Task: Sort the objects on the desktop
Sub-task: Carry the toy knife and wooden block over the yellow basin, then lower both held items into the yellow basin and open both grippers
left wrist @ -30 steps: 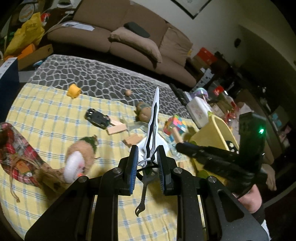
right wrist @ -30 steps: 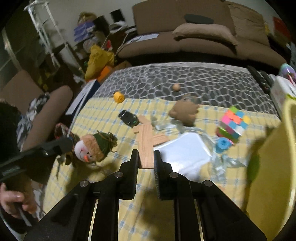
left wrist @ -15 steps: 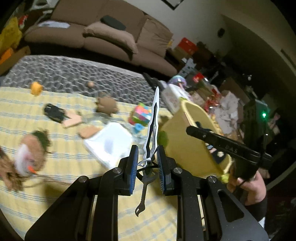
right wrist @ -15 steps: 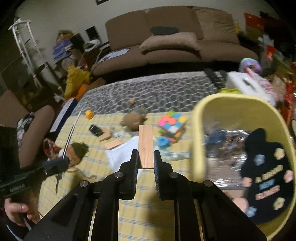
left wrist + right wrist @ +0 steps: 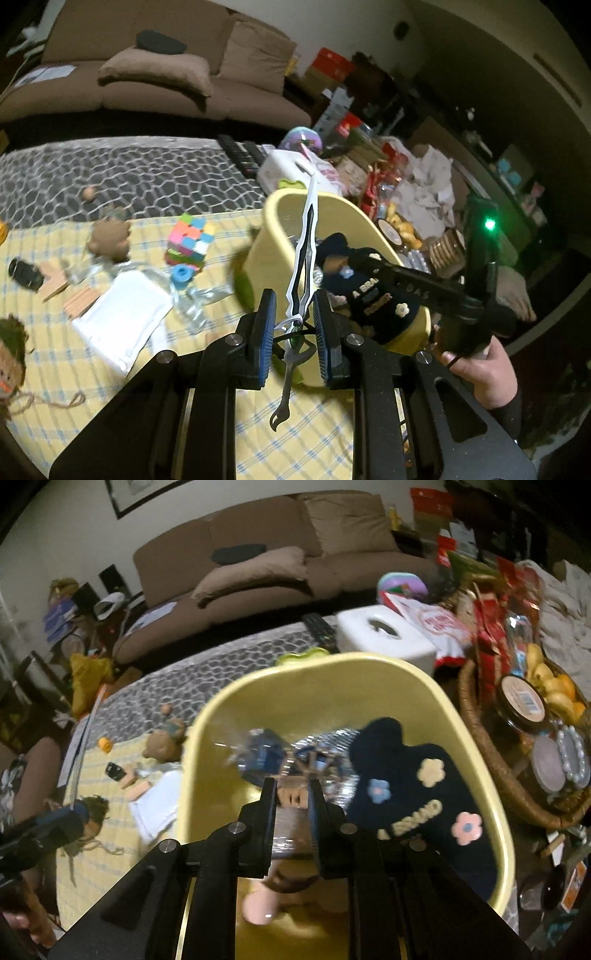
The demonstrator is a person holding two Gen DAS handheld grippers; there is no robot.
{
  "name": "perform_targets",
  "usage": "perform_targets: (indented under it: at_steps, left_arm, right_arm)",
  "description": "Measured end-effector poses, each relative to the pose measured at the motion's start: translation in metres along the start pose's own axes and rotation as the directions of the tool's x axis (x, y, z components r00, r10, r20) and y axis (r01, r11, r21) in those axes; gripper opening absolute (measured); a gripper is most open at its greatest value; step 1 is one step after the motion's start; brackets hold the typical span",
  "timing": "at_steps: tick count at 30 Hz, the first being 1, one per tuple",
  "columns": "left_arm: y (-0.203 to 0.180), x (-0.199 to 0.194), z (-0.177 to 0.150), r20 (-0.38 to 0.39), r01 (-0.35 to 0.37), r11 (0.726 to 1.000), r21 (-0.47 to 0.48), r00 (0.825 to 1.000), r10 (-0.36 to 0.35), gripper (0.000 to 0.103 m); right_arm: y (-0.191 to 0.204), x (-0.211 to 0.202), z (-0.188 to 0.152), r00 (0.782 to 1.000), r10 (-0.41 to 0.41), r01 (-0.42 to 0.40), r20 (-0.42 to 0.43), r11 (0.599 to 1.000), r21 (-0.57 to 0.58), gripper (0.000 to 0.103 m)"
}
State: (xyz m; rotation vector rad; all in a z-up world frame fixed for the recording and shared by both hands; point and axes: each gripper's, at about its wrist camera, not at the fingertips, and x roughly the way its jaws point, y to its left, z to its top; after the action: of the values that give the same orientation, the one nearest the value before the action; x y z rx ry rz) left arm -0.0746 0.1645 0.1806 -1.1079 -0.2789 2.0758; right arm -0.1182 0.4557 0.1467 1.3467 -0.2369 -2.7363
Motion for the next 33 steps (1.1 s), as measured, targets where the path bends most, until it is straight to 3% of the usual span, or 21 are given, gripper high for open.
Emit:
perform_targets:
  at_steps: [7,12,17,28,33]
  left_arm:
    - [-0.031,0.031,0.019,-0.043,-0.008,0.999,0.051,0.999,0.010,0.019]
    - [-0.056,0.060,0.032,-0.089,-0.015,0.996,0.087,0.996,0.023,0.019]
    - [-0.072,0.091,0.040,-0.141,-0.027,0.993,0.114,0.989,0.043,0.019]
    - [-0.084,0.157,0.041,-0.224,-0.153,0.965,0.212,0.954,0.200,0.019]
    - [-0.083,0.172,0.036,-0.249,-0.178,0.956,0.233,0.940,0.235,0.021]
  right_arm:
    - [-0.015,0.003,0.001,1.000,-0.018,0.018,-0.010,0.999,0.031,0.019]
    - [-0.029,-0.015,0.006,0.999,-0.007,0.004,0.041,0.997,0.073,0.032]
    - [-0.046,-0.023,0.009,0.998,-0.015,0.008,0.062,0.993,0.120,0.034]
    - [-0.063,-0.025,0.008,0.998,-0.009,-0.001,0.064,0.987,0.159,0.038]
    - [-0.062,-0.023,0.009,0.998,-0.003,-0.006,0.061,0.987,0.158,0.038]
